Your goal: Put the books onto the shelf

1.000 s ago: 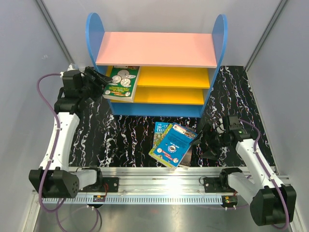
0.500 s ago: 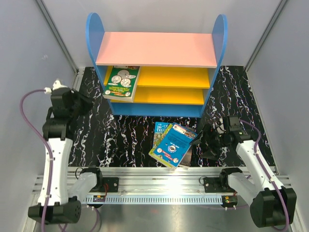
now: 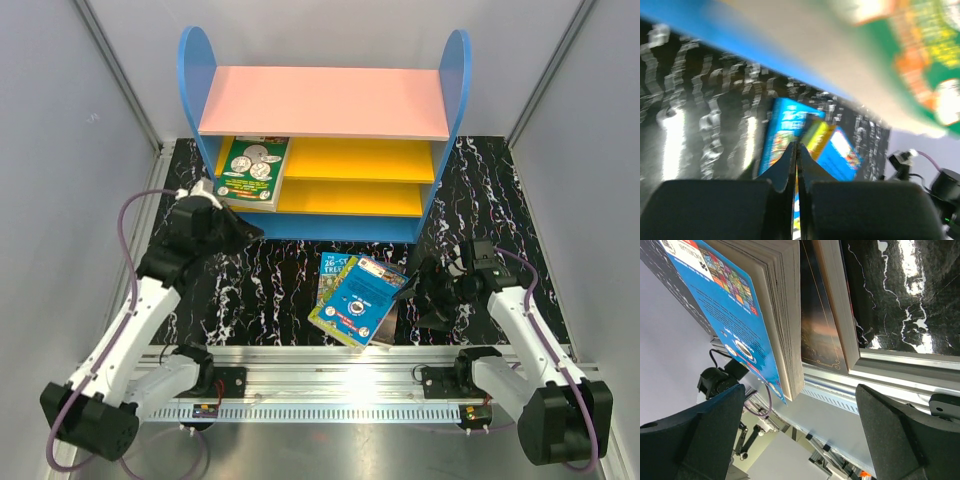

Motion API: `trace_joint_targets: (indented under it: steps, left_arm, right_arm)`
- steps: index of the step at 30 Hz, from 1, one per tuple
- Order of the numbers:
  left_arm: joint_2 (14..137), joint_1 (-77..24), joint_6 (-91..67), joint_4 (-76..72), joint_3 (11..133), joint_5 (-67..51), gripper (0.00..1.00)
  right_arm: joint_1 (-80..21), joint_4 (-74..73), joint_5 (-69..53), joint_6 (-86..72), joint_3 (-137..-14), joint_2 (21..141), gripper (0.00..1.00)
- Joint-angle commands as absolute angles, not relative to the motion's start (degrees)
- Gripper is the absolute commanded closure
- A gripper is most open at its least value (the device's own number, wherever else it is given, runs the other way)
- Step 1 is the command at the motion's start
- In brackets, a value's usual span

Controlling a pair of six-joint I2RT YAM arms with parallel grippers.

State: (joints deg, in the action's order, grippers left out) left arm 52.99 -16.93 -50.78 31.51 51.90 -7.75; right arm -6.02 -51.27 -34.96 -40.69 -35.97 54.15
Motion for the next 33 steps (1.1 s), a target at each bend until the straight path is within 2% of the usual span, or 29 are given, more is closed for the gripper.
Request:
trace_joint_targets:
  steps: [1, 15, 22, 27, 33]
  left_arm:
    - [58.60, -19.51, -53.26, 22.25, 56.86, -5.54, 1.00]
    - [75.40, -19.42, -54.76, 20.48, 73.11, -1.49, 1.00]
    - [77.78, -16.88, -54.75, 20.92, 74.09, -2.63, 1.00]
    - [74.46, -17.40, -52.83, 19.96, 71.11, -4.92, 1.00]
    - [62.15, -17.67, -50.37, 19.69, 58.73, -10.01, 1.00]
  right_arm:
    - [-6.50, -50.80, -34.19, -39.38, -36.56, 54.05, 0.01]
    - [-6.50, -55.19, -31.20, -35.69, -38.23, 52.64, 0.01]
    - [-6.42, -55.99, -30.24, -33.23, -39.64, 54.31, 0.00]
    - [-6.50, -55.72, -29.80, -31.99, -41.04, 56.16, 0.00]
    - [-6.42, -54.93, -30.50, -32.17, -41.48, 56.86, 0.00]
